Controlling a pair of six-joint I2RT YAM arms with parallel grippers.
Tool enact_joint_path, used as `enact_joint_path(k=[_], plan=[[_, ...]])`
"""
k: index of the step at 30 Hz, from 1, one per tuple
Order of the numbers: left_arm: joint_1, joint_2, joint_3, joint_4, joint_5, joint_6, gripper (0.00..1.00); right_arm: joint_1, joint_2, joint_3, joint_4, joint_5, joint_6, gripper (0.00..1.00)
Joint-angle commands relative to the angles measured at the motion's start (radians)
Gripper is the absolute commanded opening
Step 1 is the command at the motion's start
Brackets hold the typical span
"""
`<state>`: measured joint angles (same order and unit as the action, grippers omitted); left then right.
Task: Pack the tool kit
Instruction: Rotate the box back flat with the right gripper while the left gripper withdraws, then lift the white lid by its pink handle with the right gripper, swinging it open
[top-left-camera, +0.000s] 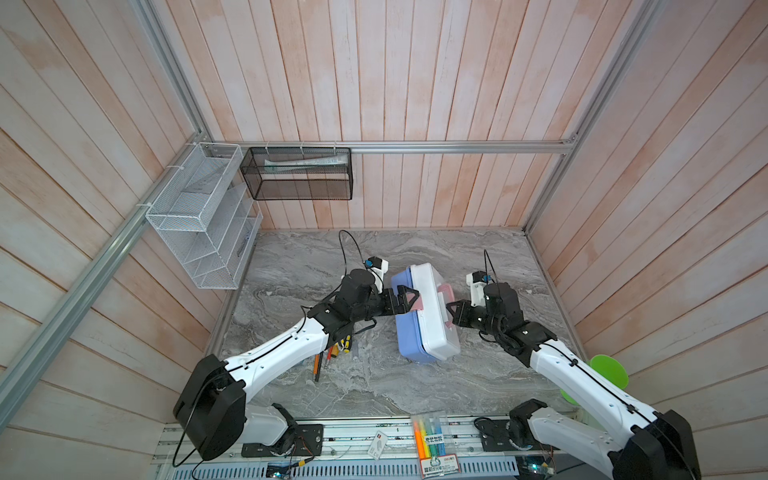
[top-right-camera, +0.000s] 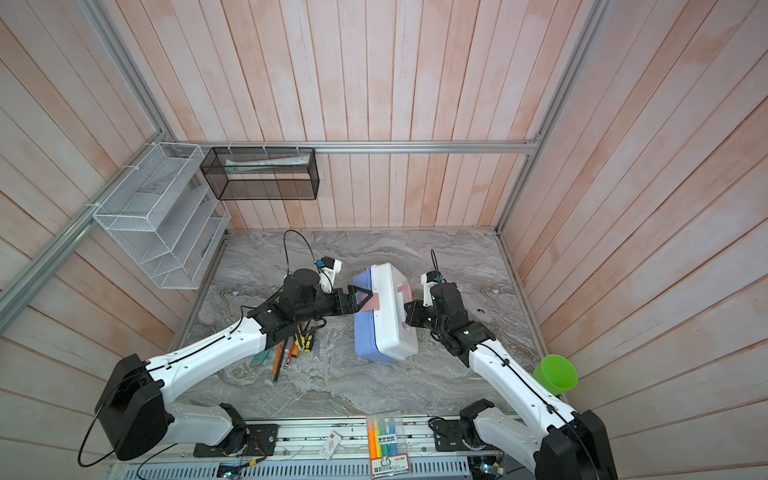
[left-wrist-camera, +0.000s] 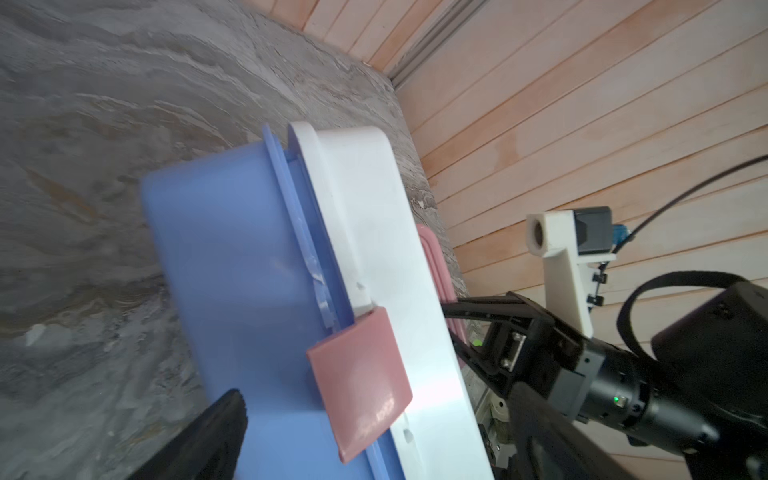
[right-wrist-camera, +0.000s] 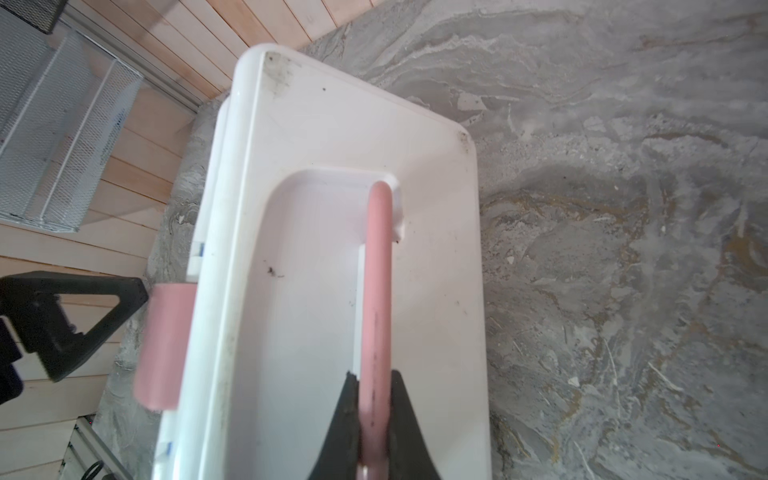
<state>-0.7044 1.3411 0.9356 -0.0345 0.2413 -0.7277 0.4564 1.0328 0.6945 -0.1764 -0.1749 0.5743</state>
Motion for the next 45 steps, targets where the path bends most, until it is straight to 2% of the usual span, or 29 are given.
enact_joint_path(k=[1, 9, 18, 20, 26, 33, 45], plan=[[0.006, -0.057, -0.049, -0.047, -0.074, 0.067, 1.00, 0.024, -0.014, 0.060, 0.038, 0.028, -0.019, 0.00], [0.043, -0.141, -0.192, -0.035, -0.140, 0.047, 1.00, 0.111, 0.079, 0.086, 0.071, 0.059, 0.010, 0.00], [0.046, -0.128, -0.308, 0.021, -0.182, 0.032, 1.00, 0.123, 0.122, 0.096, 0.065, 0.080, 0.032, 0.00], [0.046, -0.109, -0.322, 0.042, -0.188, 0.031, 0.99, 0.114, 0.107, 0.090, 0.085, 0.054, 0.050, 0.00], [0.046, -0.011, -0.313, 0.089, -0.163, 0.031, 1.00, 0.025, 0.059, 0.052, 0.165, -0.125, 0.110, 0.00], [0.046, 0.062, -0.298, 0.162, -0.148, 0.031, 1.00, 0.001, 0.078, 0.018, 0.217, -0.213, 0.132, 0.00], [0.046, 0.169, -0.243, 0.177, -0.144, 0.056, 1.00, -0.004, 0.061, -0.003, 0.224, -0.216, 0.143, 0.00]])
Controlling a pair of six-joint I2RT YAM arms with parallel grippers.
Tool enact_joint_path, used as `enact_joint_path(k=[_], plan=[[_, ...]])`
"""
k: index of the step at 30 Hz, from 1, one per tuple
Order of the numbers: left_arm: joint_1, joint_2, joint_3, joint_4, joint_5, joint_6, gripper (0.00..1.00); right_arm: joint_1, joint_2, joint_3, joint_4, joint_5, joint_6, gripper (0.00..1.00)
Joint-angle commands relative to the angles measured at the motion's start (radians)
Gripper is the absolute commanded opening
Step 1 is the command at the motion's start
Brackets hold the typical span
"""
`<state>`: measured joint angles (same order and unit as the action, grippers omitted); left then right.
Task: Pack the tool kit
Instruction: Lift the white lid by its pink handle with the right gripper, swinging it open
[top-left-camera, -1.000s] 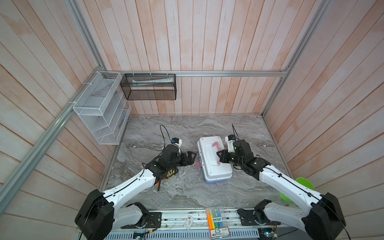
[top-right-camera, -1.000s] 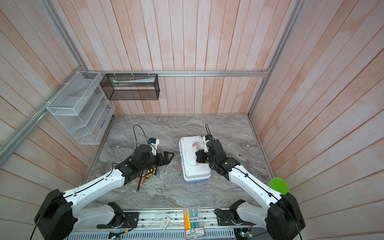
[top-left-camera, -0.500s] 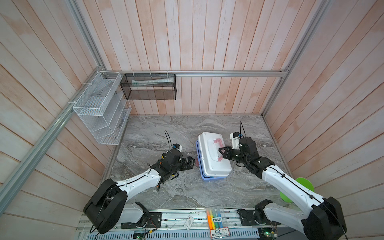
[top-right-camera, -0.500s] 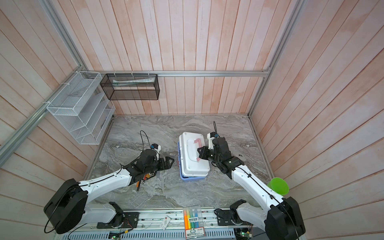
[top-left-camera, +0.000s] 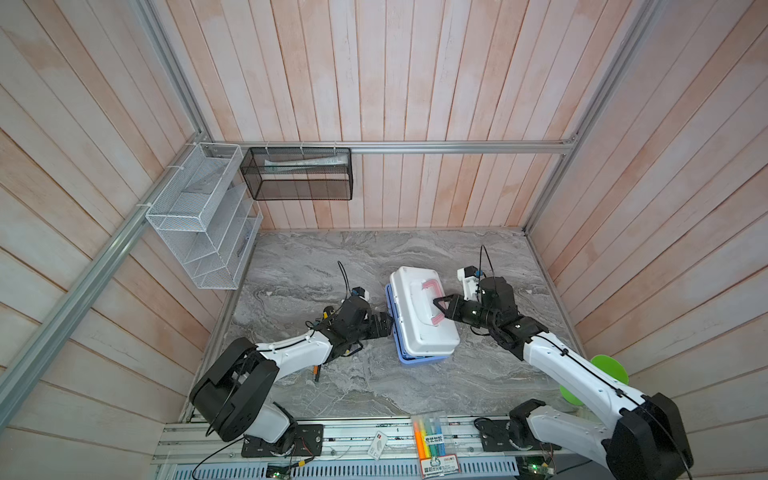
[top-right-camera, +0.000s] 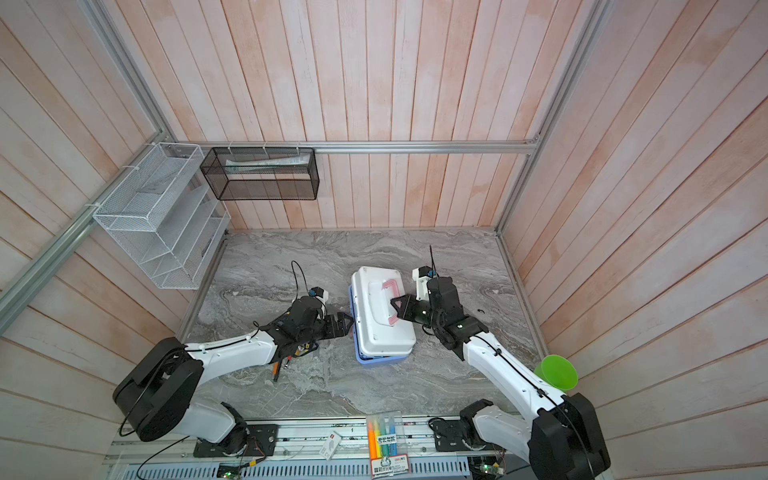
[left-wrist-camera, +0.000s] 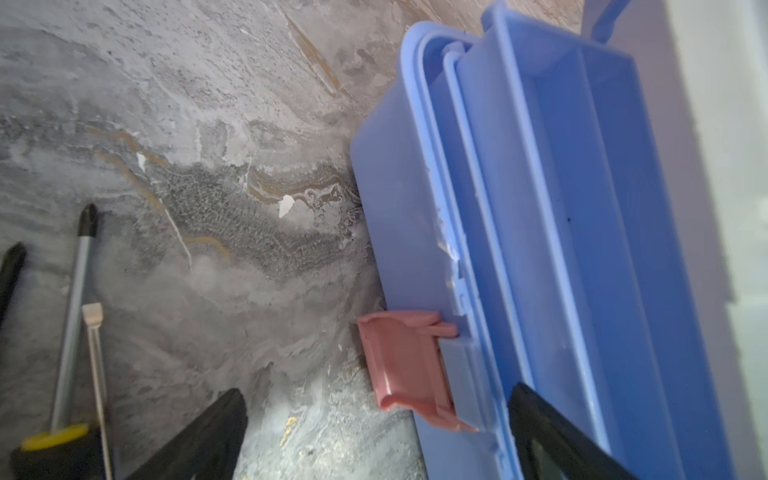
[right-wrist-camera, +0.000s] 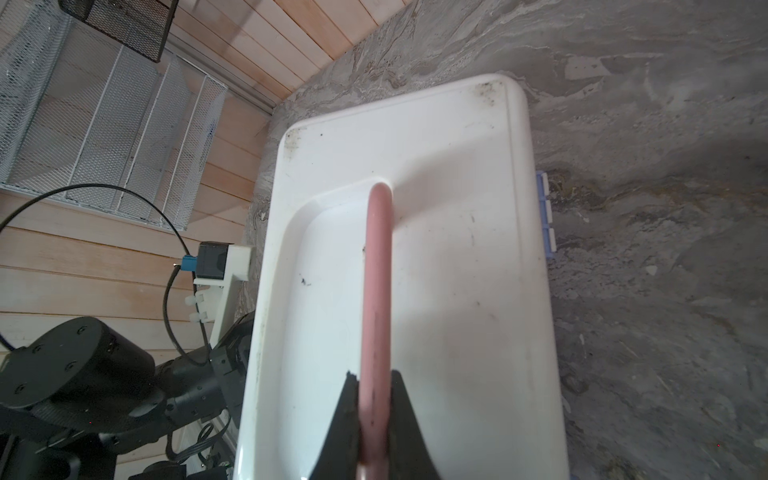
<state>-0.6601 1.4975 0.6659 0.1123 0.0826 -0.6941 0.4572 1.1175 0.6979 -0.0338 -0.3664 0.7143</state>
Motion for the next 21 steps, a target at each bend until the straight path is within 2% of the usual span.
enact_joint_path(k=[1, 17, 21], plan=[[0.002, 0.017, 0.028, 0.029, 0.013, 0.022, 1.00, -0.005, -0.025, -0.008, 0.081, -0.024, 0.004, 0.00], [0.000, 0.088, 0.030, 0.002, 0.013, 0.018, 1.00, -0.009, -0.030, -0.001, 0.088, -0.027, 0.012, 0.00], [0.002, 0.103, 0.029, -0.022, -0.010, 0.010, 1.00, -0.023, -0.044, 0.034, 0.007, 0.007, -0.030, 0.00]])
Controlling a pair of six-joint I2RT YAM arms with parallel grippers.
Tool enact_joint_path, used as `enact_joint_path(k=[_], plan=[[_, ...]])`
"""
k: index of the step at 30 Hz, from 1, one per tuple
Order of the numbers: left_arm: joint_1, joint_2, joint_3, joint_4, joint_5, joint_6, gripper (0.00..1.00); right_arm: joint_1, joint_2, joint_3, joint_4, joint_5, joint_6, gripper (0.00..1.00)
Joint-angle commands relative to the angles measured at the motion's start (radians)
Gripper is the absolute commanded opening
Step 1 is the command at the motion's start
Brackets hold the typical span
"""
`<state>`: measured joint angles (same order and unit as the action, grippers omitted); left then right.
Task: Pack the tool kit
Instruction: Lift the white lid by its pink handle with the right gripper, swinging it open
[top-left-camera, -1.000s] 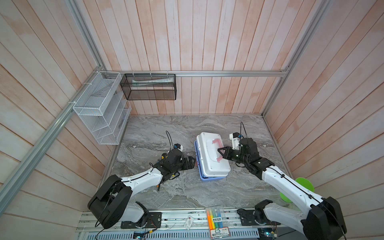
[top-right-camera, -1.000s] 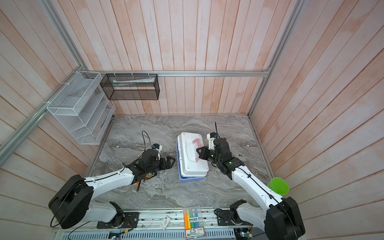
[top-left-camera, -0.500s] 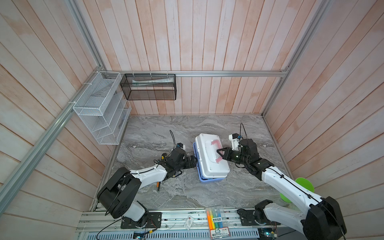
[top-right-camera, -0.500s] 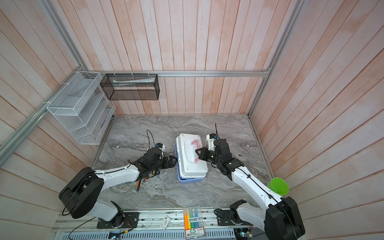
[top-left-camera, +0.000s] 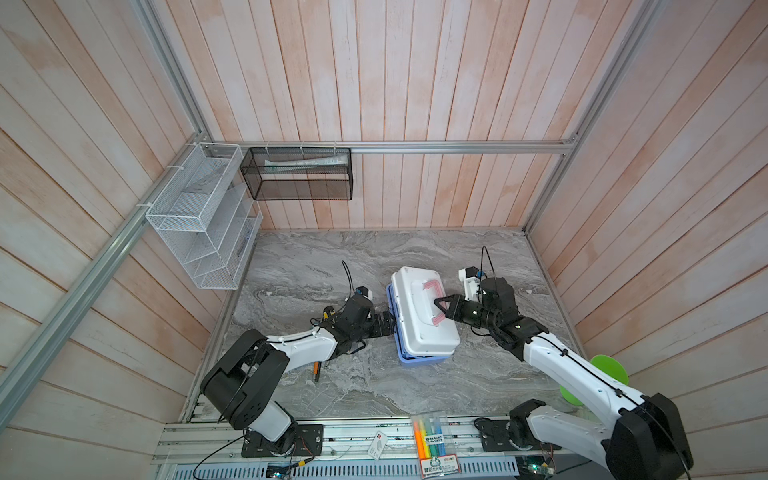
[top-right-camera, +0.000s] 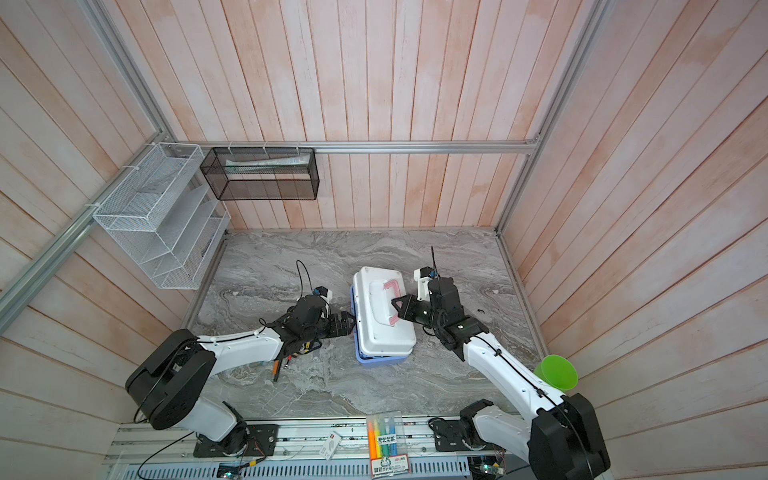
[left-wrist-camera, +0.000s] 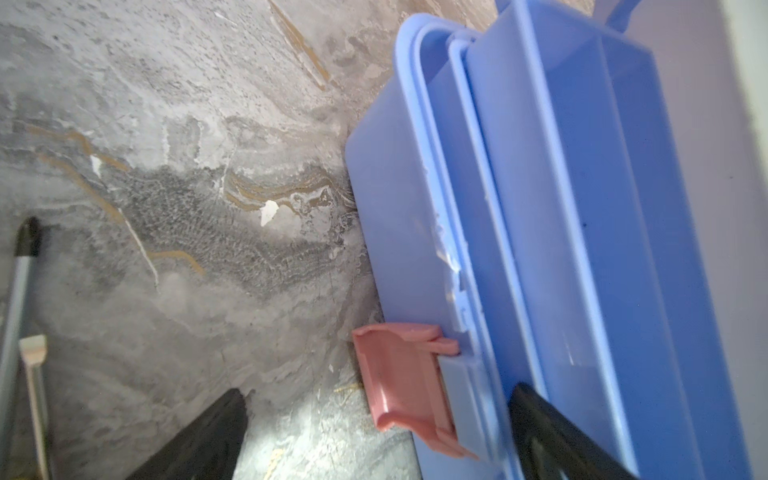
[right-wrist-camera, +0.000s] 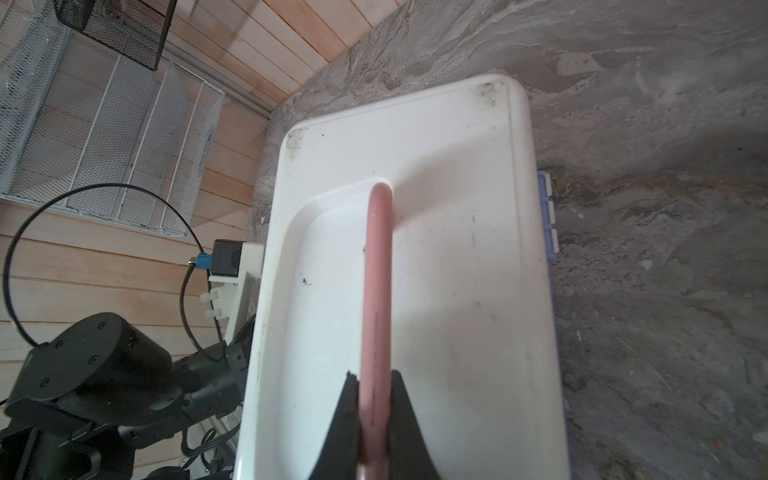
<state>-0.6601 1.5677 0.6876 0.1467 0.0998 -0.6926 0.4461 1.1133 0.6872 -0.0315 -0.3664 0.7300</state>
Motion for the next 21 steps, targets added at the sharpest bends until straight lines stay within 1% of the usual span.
enact_joint_path(k=[1, 8, 12, 21], plan=[[0.002, 0.036, 0.007, -0.057, -0.026, 0.008, 1.00, -0.021, -0.042, 0.055, -0.020, 0.014, -0.060, 0.00], [0.002, 0.039, 0.004, -0.073, -0.052, 0.005, 1.00, -0.121, -0.080, 0.079, -0.161, 0.055, -0.168, 0.00], [0.004, 0.041, 0.006, -0.077, -0.054, 0.004, 1.00, -0.192, -0.090, 0.067, -0.207, 0.047, -0.215, 0.00], [0.003, 0.058, 0.023, -0.080, -0.042, 0.011, 1.00, -0.329, -0.138, 0.032, -0.247, 0.020, -0.248, 0.00]])
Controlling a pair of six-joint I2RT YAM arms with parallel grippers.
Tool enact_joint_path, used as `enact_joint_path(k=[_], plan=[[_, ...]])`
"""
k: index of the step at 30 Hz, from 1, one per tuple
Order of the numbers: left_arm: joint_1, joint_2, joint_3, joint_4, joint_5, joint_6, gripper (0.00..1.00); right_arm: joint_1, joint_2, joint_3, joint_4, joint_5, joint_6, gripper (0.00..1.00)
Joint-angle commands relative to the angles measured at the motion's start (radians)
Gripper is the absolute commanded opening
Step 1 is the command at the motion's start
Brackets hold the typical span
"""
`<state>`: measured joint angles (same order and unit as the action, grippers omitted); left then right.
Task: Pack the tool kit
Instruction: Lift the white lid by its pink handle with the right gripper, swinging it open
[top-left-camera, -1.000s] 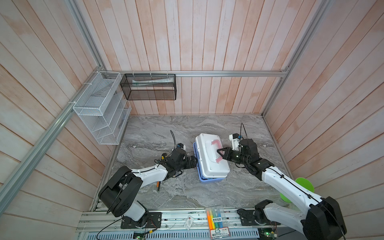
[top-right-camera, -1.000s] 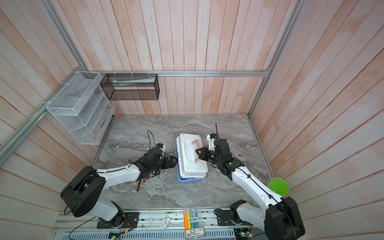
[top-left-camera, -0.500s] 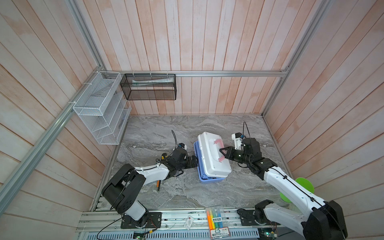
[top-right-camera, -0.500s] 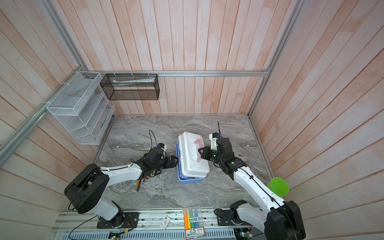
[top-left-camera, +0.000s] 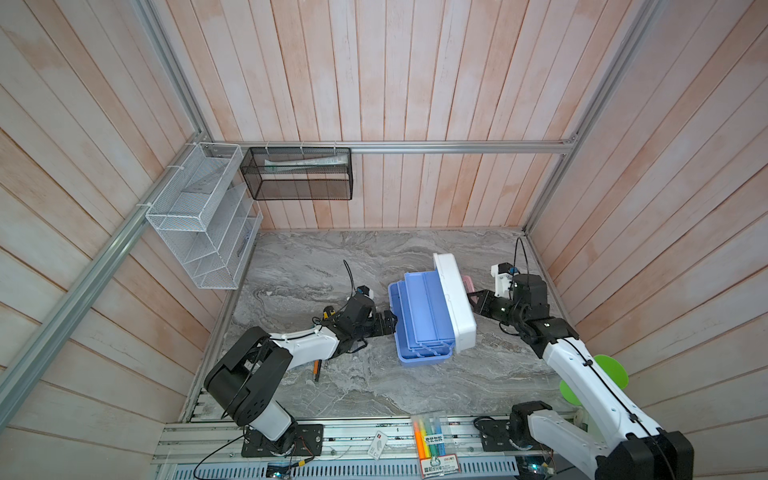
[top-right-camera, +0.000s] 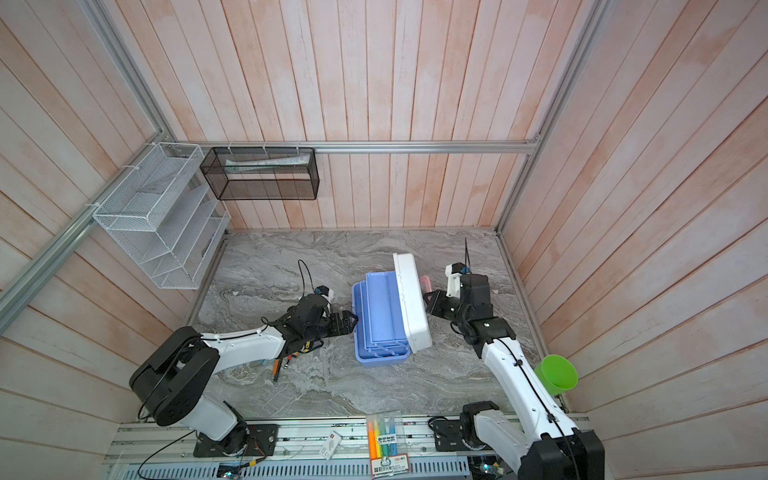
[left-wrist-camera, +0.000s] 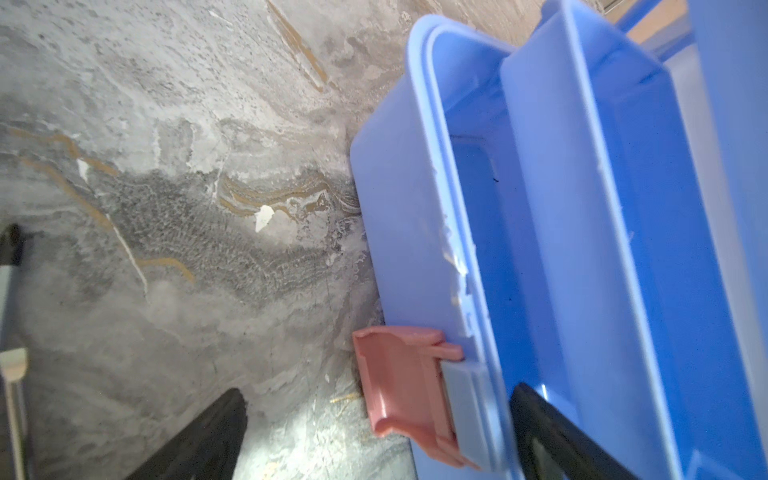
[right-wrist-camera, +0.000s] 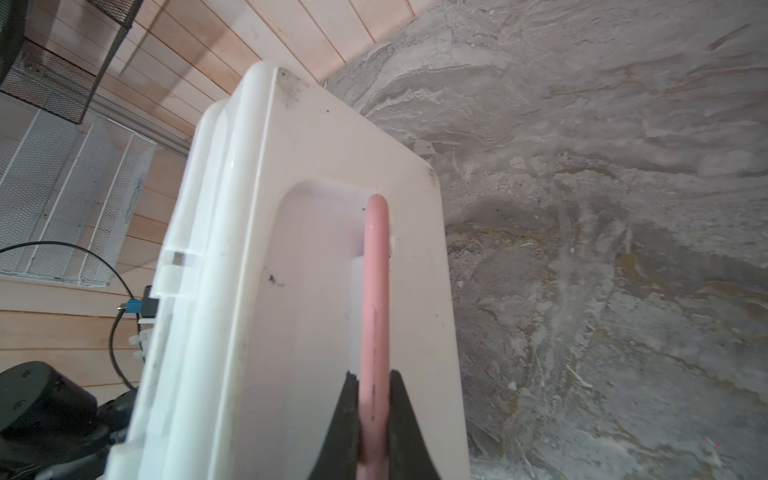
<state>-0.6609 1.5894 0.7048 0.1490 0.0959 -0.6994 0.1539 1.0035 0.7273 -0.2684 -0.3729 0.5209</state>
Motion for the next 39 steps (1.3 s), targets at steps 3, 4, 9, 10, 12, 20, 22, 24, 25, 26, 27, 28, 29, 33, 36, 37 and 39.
enact_joint_path(k=[3, 4, 9, 10, 12, 20, 22, 24, 25, 26, 27, 28, 29, 33, 36, 37, 39], plan=[[0.004, 0.041, 0.014, -0.085, -0.035, 0.019, 1.00, -0.074, -0.041, -0.019, -0.021, 0.019, -0.047, 0.03], [0.004, 0.043, 0.016, -0.085, -0.033, 0.018, 1.00, -0.083, -0.043, -0.023, -0.022, 0.017, -0.047, 0.06], [0.004, 0.047, 0.019, -0.086, -0.014, 0.020, 1.00, -0.119, -0.066, -0.038, -0.029, 0.037, -0.045, 0.19], [0.004, 0.047, 0.019, -0.086, -0.010, 0.019, 1.00, -0.125, -0.072, -0.041, -0.029, 0.043, -0.044, 0.21], [0.004, 0.043, 0.019, -0.087, -0.010, 0.020, 1.00, -0.142, -0.083, -0.040, -0.031, 0.045, -0.046, 0.25], [0.004, 0.037, 0.021, -0.058, 0.012, 0.011, 1.00, -0.174, -0.089, -0.026, -0.047, 0.060, -0.054, 0.27], [0.004, 0.031, 0.021, -0.044, 0.029, 0.010, 1.00, -0.178, -0.106, -0.026, -0.042, 0.071, -0.055, 0.27], [0.003, 0.028, 0.026, -0.043, 0.050, 0.008, 1.00, -0.183, -0.115, -0.022, -0.042, 0.081, -0.055, 0.26], [0.003, 0.024, 0.027, -0.038, 0.060, 0.006, 1.00, -0.185, -0.115, -0.016, -0.049, 0.089, -0.056, 0.26], [0.003, 0.016, 0.023, -0.028, 0.072, 0.002, 1.00, -0.185, -0.115, -0.009, -0.058, 0.097, -0.060, 0.26], [0.001, 0.008, 0.020, -0.017, 0.079, -0.001, 1.00, -0.184, -0.114, 0.000, -0.071, 0.111, -0.068, 0.26], [0.001, -0.002, 0.016, -0.010, 0.081, -0.004, 1.00, -0.185, -0.115, 0.008, -0.081, 0.127, -0.075, 0.26], [0.001, -0.010, 0.014, -0.007, 0.082, -0.006, 1.00, -0.185, -0.116, 0.013, -0.086, 0.139, -0.084, 0.26], [0.001, -0.036, 0.012, 0.004, 0.075, 0.001, 1.00, -0.186, -0.120, 0.038, -0.101, 0.176, -0.106, 0.26], [0.001, -0.041, 0.008, 0.024, 0.083, 0.003, 1.00, -0.186, -0.102, 0.054, -0.103, 0.165, -0.114, 0.26], [0.000, -0.041, 0.006, 0.032, 0.084, 0.003, 1.00, -0.185, -0.094, 0.058, -0.102, 0.158, -0.116, 0.26], [0.000, -0.042, 0.004, 0.047, 0.090, 0.001, 1.00, -0.185, -0.071, 0.072, -0.110, 0.133, -0.133, 0.26]])
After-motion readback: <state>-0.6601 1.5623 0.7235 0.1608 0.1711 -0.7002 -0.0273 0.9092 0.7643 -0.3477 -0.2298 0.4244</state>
